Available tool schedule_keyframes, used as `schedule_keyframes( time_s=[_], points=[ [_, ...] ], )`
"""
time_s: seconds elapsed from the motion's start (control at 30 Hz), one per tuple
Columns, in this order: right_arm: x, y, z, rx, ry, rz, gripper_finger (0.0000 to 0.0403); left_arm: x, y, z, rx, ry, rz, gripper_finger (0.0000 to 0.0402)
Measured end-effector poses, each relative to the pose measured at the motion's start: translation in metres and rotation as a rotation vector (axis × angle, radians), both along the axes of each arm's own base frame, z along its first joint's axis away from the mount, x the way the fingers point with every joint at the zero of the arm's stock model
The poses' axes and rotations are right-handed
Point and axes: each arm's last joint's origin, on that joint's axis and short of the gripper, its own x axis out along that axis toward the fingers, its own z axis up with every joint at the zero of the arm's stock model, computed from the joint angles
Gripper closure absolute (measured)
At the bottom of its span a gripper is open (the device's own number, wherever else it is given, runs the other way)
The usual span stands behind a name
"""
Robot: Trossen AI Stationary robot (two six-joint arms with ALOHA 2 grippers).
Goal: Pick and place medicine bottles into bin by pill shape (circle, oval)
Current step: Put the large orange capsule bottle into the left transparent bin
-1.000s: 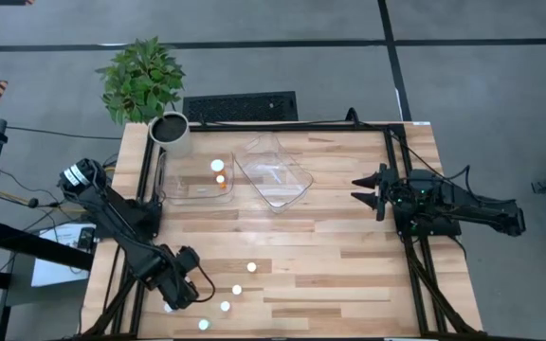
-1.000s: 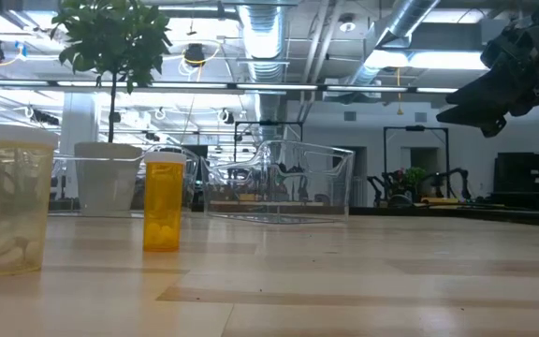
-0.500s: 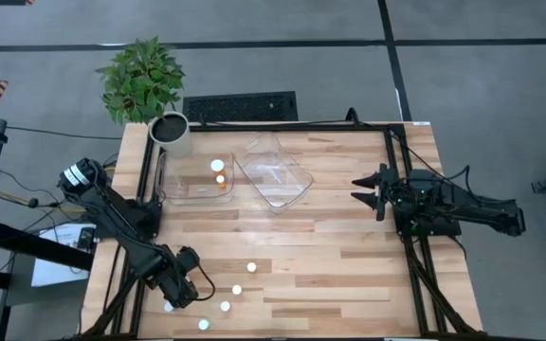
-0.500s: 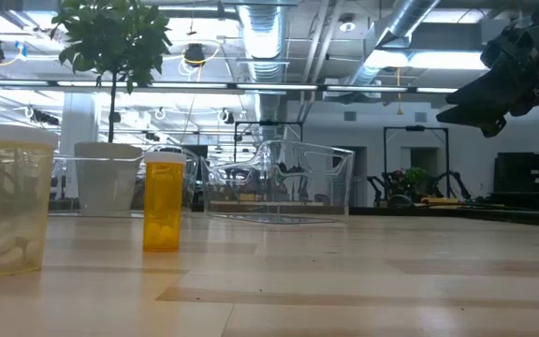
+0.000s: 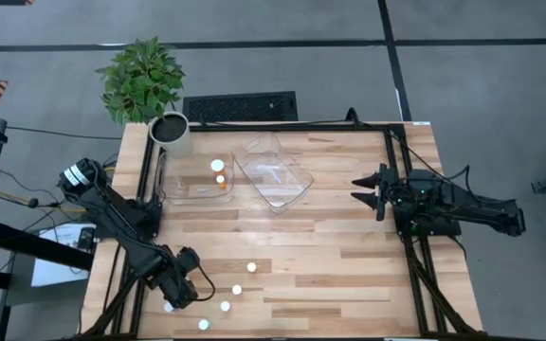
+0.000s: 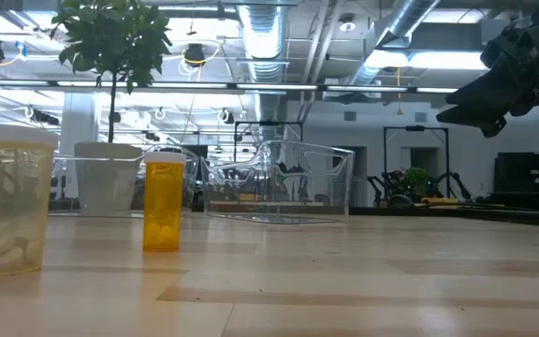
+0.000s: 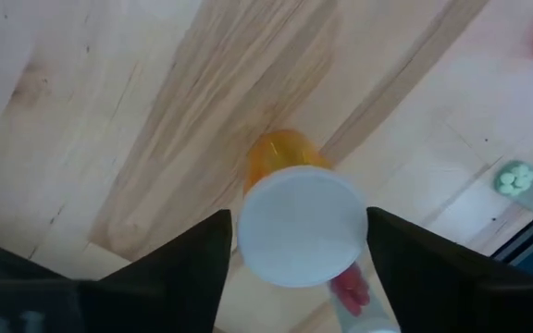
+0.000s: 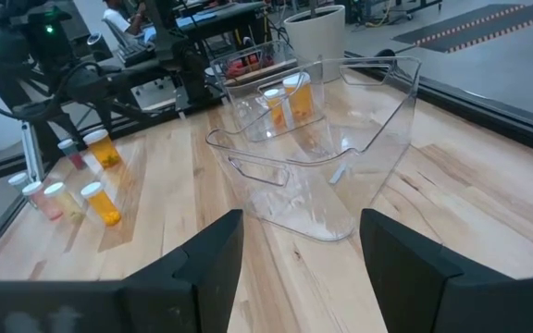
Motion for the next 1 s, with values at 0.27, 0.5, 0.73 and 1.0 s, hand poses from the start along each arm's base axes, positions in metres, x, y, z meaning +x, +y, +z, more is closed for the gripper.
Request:
schedule_keyframes(
  time_s=[0.27,0.5,0.73,1.0],
  points=[
    [0.0,0.0,0.0,0.0,0.0,0.0,0.0178,0.003,0.002,0.0,-0.014,0.003,0.013,0.0201],
    [0.0,0.0,0.0,0.0,0.001,0.0,0.0178,0.007,0.006,0.0,-0.022,0.011,0.021,0.0195],
    [0.0,0.0,0.0,-0.001,0.001,0.0,0.0178,0.018,0.016,0.002,-0.037,0.016,0.024,0.0194],
    [0.0,0.0,0.0,-0.001,0.001,0.0,0.0178,0.037,0.032,0.024,-0.017,0.008,-0.01,0.0194]
  ],
)
